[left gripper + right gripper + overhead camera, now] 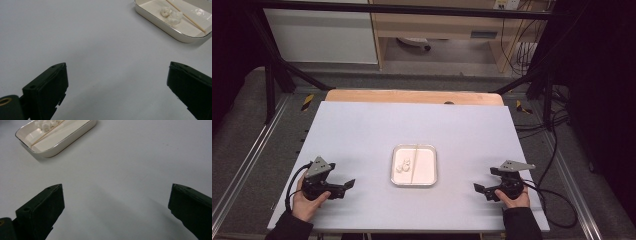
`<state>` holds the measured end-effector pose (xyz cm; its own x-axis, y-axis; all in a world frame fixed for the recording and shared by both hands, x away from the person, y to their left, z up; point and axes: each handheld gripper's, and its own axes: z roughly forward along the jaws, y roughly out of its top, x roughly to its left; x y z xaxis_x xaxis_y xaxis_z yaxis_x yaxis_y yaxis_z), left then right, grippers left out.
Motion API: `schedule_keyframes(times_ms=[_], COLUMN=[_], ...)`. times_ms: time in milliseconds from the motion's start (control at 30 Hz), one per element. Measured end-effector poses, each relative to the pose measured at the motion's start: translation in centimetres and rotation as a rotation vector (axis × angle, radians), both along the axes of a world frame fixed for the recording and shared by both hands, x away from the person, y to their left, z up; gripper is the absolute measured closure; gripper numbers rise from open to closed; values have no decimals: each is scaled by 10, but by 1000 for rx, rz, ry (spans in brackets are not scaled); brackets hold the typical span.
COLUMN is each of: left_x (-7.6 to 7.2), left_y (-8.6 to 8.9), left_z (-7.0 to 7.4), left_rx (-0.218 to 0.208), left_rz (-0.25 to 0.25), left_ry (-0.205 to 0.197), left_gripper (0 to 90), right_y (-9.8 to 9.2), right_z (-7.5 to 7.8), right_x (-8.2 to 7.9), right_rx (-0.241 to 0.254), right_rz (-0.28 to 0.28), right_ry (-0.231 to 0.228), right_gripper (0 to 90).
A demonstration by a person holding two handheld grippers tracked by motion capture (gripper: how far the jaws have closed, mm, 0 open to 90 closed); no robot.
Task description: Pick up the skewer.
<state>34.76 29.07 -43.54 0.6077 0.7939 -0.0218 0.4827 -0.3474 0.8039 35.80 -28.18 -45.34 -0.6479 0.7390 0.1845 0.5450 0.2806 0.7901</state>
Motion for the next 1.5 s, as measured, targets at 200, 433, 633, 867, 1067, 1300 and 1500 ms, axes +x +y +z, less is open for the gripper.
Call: schedule_keyframes(times_ms=[200, 433, 633, 867, 1067, 1300, 1500], left_x=[0, 1, 2, 4, 11, 18, 21], left_y=[-6, -21, -38, -74, -103, -144, -179], left_z=[3, 6, 14, 29, 35, 37, 34], left_rx=[7, 31, 42, 40, 43, 59, 67], left_rz=[13, 6, 12, 20, 28, 34, 40], left_ry=[1, 13, 21, 19, 25, 33, 39], left_gripper=[30, 26, 31, 53, 83, 146, 250], right_y=[0, 1, 2, 2, 2, 2, 2], right_z=[0, 0, -1, -1, -1, -1, -1], right_x=[0, 0, 0, 0, 0, 0, 0], right_rx=[1, -1, -9, -9, -13, -16, -14], right_rz=[-2, -6, -7, -9, -9, -9, -6], right_ry=[-8, -2, -3, -5, -7, -9, -12], right_gripper=[10, 10, 8, 9, 9, 9, 9])
